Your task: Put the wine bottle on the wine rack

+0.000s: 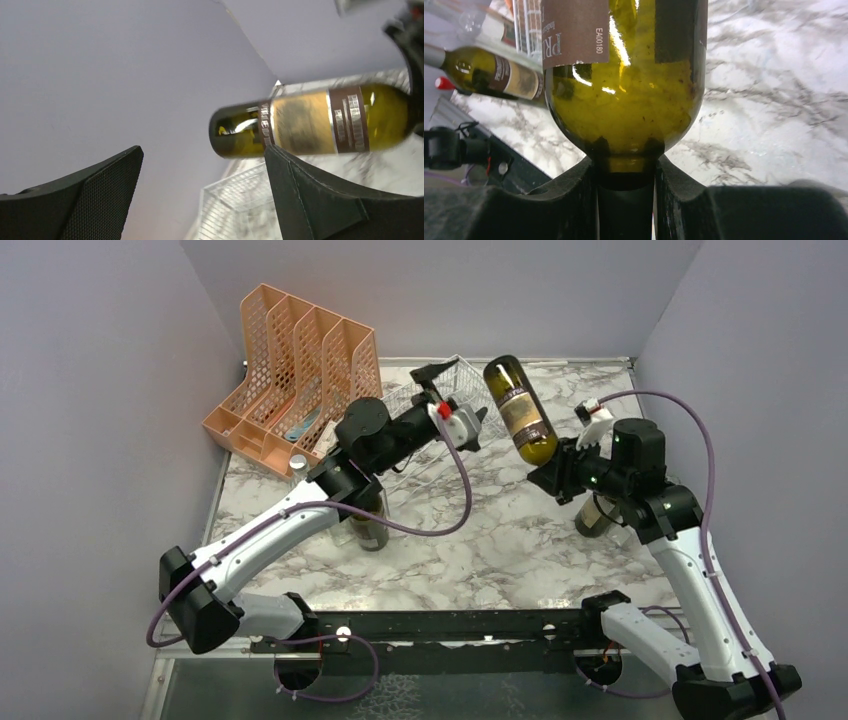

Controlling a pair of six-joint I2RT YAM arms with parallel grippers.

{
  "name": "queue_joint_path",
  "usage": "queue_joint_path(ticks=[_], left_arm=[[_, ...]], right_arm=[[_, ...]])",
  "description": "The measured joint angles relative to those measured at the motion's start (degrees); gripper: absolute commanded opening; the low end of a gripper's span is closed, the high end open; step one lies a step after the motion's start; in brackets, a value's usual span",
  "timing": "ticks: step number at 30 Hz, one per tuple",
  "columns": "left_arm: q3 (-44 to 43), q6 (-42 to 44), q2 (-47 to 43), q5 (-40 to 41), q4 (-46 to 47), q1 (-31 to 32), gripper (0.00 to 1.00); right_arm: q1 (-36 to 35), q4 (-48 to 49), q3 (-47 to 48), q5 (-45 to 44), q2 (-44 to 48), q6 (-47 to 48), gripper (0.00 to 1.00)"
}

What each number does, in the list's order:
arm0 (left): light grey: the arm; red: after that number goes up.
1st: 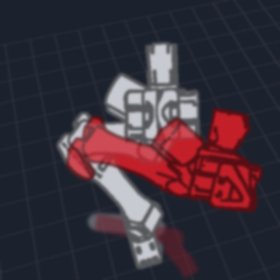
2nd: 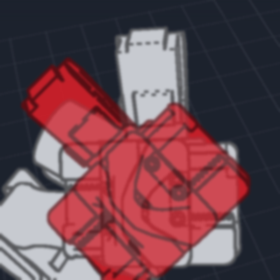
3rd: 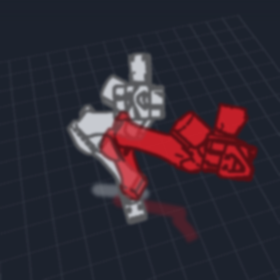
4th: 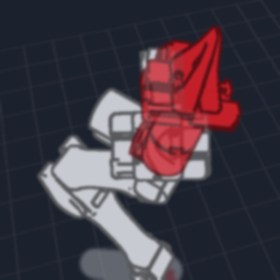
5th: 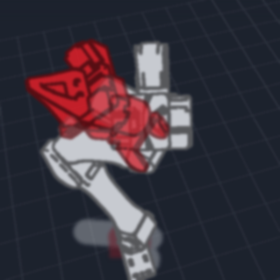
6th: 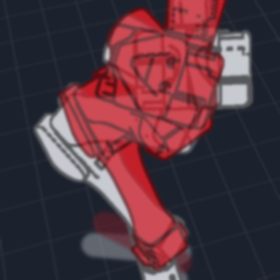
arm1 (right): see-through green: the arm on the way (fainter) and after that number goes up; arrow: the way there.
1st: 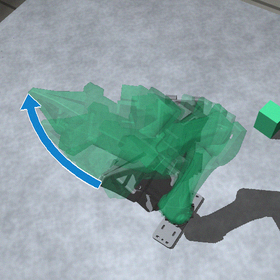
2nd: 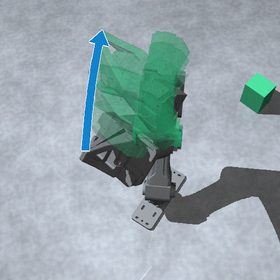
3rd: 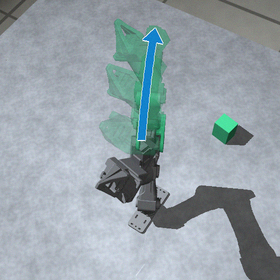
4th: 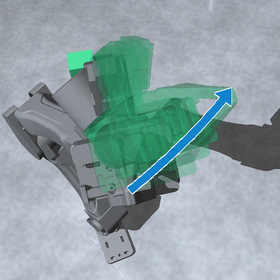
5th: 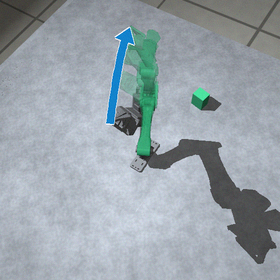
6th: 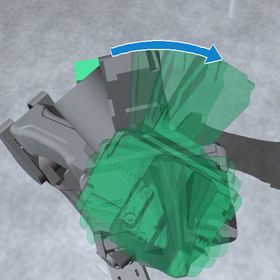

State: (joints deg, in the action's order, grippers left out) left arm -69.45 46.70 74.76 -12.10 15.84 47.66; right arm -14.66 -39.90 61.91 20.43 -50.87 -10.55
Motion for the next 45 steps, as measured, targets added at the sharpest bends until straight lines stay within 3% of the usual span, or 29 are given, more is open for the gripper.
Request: queue_joint_path(ticks=[7,14,26,36,45], left_arm=[[-3.4,-32.3,-4.3,14.2,-7.9,0.0,0.99],[-4.2,-48.6,-5.2,19.3,-19.9,0.0,0.99],[-7.9,-51.9,-4.6,21.7,-27.9,0.0,0.99],[-7.7,-50.5,-4.6,26.4,-29.4,-0.2,0.99],[-6.5,-48.5,-4.8,28.9,-30.6,-0.3,0.99]], right_arm=[[0.0,0.0,-7.3,6.0,0.7,-0.9,0.01],[0.0,-0.2,-15.0,8.7,4.2,-2.3,0.01],[-1.2,-1.1,-17.6,7.9,1.1,-3.5,0.01],[-8.9,-1.6,-17.5,-1.6,-6.9,-5.4,0.01],[-15.1,1.9,-18.0,-3.6,-11.2,-8.5,0.01]])
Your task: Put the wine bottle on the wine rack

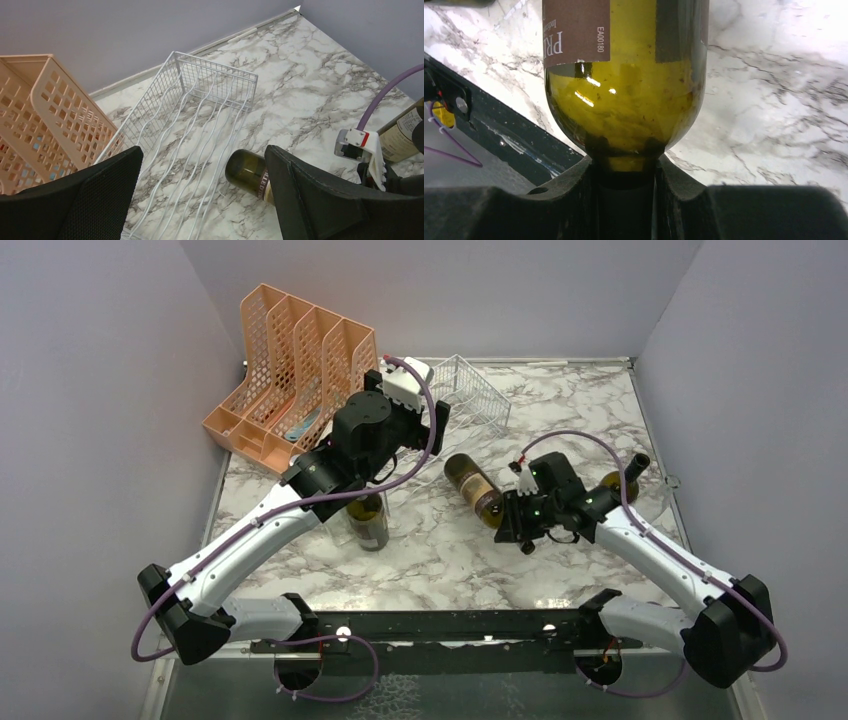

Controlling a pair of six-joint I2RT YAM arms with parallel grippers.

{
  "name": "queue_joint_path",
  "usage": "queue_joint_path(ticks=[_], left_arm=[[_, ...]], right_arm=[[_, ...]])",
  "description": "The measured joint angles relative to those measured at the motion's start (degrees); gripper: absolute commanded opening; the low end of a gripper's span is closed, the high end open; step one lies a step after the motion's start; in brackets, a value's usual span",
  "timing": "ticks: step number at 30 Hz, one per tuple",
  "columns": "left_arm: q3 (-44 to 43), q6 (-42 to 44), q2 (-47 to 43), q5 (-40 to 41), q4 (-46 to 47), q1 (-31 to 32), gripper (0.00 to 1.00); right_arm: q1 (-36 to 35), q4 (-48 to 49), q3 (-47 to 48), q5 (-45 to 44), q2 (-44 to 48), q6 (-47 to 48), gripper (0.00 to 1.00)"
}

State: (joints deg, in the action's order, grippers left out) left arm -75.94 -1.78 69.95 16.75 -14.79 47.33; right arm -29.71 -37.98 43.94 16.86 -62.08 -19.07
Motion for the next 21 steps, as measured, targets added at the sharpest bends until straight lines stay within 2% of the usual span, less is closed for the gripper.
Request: queue_joint_path(ticks=[8,21], left_arm=[[0.0,1.0,-0.9,1.3,-0.2,0.0,0.99],[0.0,1.2,-1.1,0.5,-0.4,0.0,0.99]], right_arm=[[-5.2,4.9,-1.2,2.3,-1.9,-2.3,0.01],[-9.4,9.1,-1.6,4.8,-5.0,-3.9,0.01]])
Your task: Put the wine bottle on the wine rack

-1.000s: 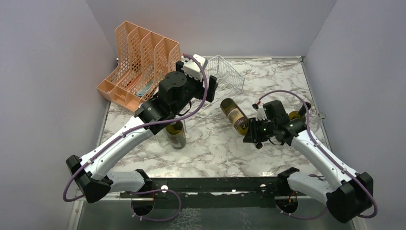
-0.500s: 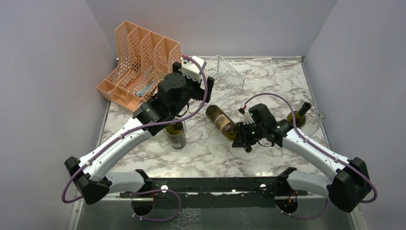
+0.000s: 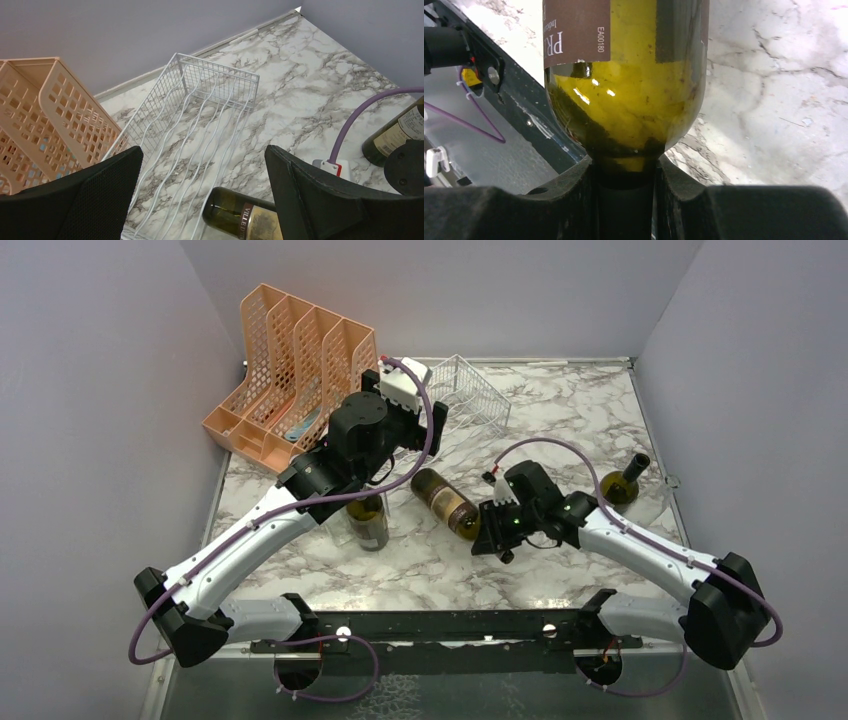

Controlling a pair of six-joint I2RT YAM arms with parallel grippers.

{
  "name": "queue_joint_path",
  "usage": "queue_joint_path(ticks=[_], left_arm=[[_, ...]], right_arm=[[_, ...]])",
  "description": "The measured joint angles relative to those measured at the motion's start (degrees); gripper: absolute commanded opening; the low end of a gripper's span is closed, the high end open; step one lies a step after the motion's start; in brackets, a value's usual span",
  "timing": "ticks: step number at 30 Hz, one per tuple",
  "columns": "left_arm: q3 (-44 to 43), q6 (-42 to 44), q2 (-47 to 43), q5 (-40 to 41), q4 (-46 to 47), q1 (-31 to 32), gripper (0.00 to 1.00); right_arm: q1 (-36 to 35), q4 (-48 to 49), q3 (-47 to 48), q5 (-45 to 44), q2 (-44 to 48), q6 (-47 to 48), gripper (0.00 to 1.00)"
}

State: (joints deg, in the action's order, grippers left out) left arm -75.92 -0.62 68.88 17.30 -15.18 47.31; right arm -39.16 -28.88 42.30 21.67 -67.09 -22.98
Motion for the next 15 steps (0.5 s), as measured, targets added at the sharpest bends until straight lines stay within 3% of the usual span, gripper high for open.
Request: queue_joint_path(ticks=[15], left_arm=[[1.3,-0.5,-2.8,-0.8,-0.8,0.0,0.99]], right_arm=[[-5.4,8.8,-0.4,2.0,-3.8,-6.9,0.01]])
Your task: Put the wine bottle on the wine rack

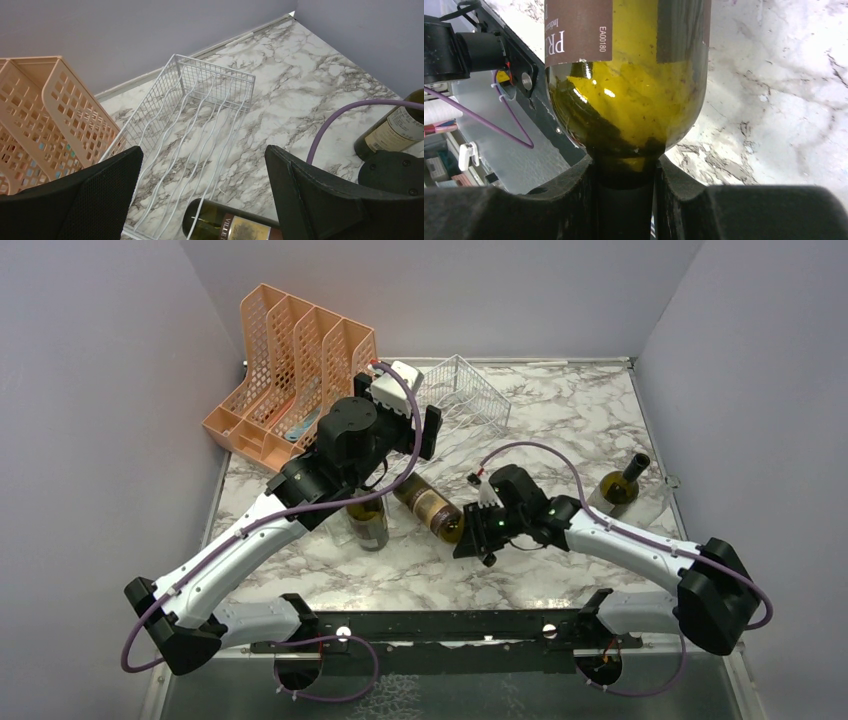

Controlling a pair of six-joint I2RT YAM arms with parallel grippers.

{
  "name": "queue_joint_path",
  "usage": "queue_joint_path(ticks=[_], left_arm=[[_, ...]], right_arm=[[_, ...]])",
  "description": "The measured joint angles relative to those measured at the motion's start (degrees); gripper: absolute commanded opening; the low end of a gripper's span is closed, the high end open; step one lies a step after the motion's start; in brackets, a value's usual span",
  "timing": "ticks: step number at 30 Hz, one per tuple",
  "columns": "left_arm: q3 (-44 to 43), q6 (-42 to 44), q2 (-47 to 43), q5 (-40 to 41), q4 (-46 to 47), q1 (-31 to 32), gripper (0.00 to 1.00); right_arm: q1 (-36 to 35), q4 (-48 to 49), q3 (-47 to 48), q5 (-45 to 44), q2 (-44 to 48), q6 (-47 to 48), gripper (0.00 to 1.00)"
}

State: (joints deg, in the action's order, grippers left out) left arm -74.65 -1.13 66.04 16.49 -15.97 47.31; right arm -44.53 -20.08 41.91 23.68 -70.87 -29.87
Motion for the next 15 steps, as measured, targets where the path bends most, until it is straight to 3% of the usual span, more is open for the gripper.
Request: queue_joint_path(ticks=[15], left_arm=[[0.1,-0.4,-0.4,-0.7,0.0,0.0,0.99]], right_arm=[[-3.1,20.1,-2.5,-1.2,-10.0,-8.0,0.01]])
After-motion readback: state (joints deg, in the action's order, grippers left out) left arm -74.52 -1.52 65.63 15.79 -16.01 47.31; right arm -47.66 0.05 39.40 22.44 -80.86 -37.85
